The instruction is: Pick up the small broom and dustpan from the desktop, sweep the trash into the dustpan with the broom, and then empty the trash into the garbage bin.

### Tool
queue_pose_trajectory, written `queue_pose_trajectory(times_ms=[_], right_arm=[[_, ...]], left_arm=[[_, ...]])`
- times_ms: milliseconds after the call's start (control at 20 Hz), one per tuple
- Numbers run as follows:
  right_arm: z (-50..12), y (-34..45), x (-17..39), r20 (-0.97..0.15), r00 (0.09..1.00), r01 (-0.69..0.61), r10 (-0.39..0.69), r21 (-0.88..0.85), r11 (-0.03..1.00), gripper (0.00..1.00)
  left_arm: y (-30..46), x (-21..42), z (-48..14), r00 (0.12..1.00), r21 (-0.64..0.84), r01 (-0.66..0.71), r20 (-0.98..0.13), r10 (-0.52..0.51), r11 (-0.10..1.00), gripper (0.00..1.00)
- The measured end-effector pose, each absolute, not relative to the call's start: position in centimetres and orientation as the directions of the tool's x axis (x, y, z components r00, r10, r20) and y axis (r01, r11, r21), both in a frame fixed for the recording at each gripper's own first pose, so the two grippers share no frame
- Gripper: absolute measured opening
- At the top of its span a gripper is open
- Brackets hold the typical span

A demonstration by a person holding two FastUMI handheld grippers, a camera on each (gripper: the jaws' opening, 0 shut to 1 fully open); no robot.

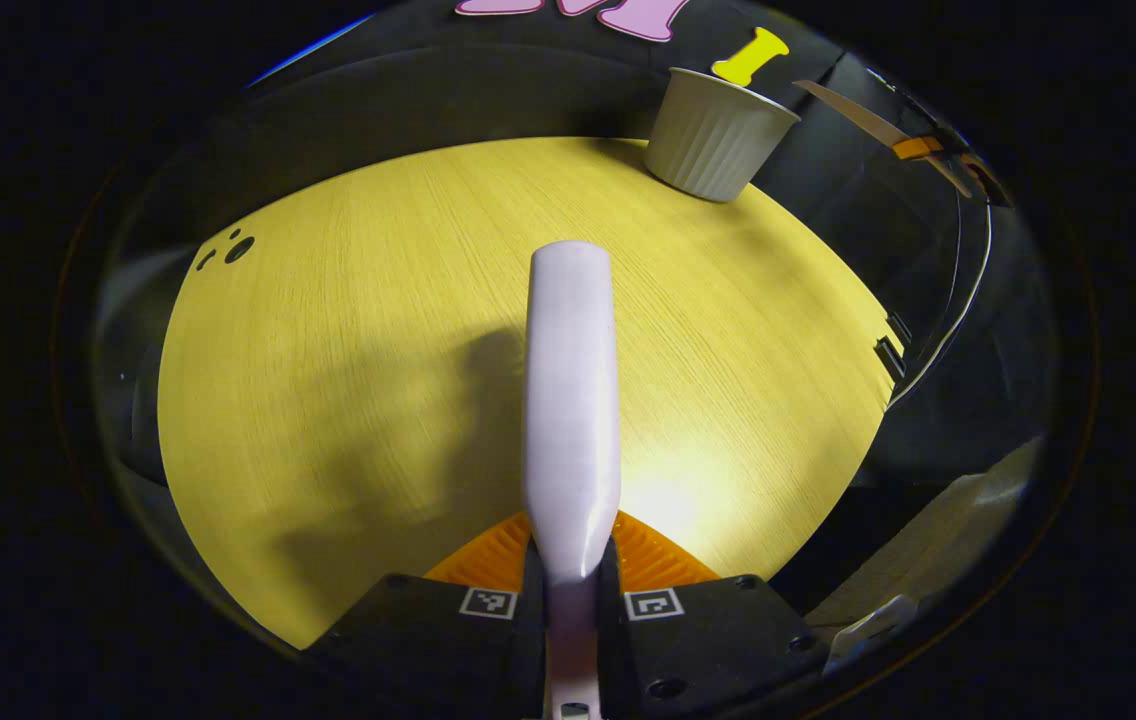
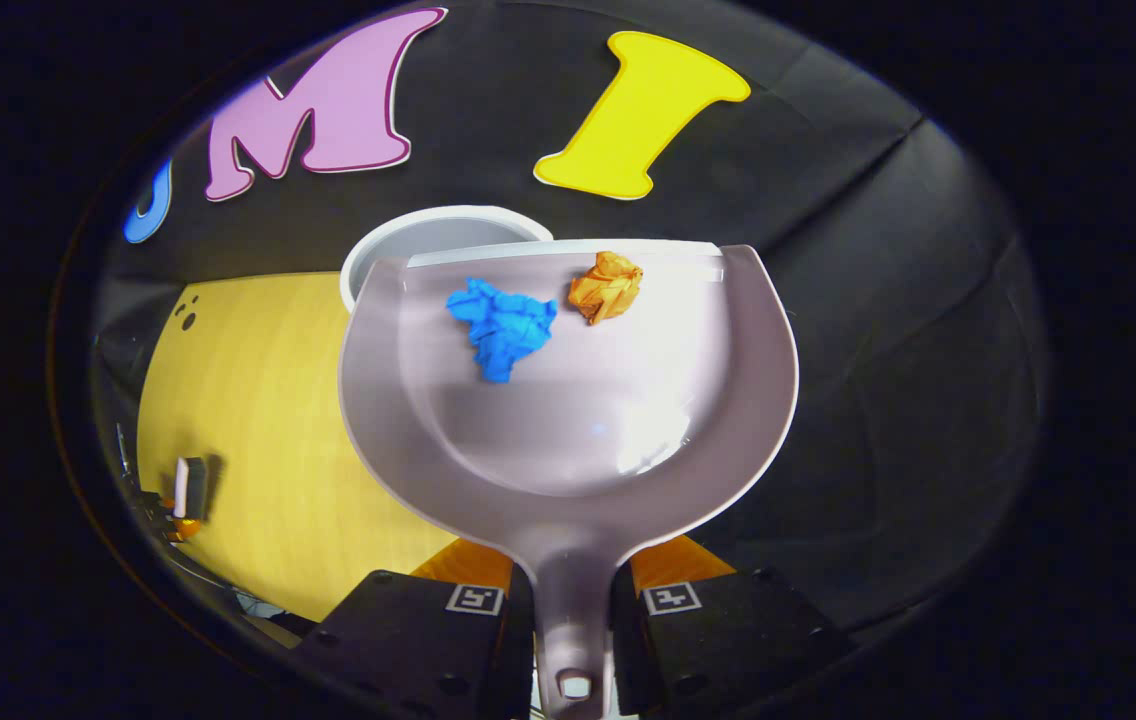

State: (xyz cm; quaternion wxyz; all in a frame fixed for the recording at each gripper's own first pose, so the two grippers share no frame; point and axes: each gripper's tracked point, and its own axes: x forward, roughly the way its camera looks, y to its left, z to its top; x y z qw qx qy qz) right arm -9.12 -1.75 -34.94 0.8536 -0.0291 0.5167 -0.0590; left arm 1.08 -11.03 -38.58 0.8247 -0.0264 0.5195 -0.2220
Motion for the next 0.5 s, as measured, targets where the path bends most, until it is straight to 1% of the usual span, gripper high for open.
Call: queue_pose_trajectory(times_ms=[100, 150, 200, 400, 450, 500], right_arm=[[-35.1, -1.7, -9.6, -0.884, 0.437, 0.031, -0.168, -0.172, 0.985, 0.36], [-35.2, -2.1, -9.6, -0.886, 0.426, 0.0, -0.185, -0.204, 0.979, 0.4], [-35.2, -2.0, -9.7, -0.888, 0.415, -0.029, -0.2, -0.233, 0.972, 0.36], [-34.5, -3.2, -8.7, -0.899, 0.344, -0.168, -0.271, -0.343, 0.924, 0.36], [-34.3, -3.5, -8.5, -0.9, 0.324, -0.209, -0.29, -0.367, 0.906, 0.4], [-33.9, -3.7, -8.4, -0.906, 0.297, -0.251, -0.302, -0.379, 0.891, 0.36]], left_arm=[[-10.5, 0.9, -38.9, 0.365, -0.278, 0.319, -0.846, -0.389, 0.906, 0.24], [-10.2, 0.7, -39.2, 0.367, -0.282, 0.309, -0.846, -0.387, 0.908, 0.24], [-9.9, 0.6, -39.3, 0.367, -0.285, 0.297, -0.847, -0.385, 0.911, 0.24], [-9.5, -0.1, -40.0, 0.372, -0.305, 0.251, -0.846, -0.382, 0.919, 0.24], [-9.5, -0.3, -40.0, 0.373, -0.308, 0.243, -0.846, -0.381, 0.92, 0.24], [-9.5, -0.5, -40.2, 0.373, -0.31, 0.236, -0.846, -0.38, 0.921, 0.24]])
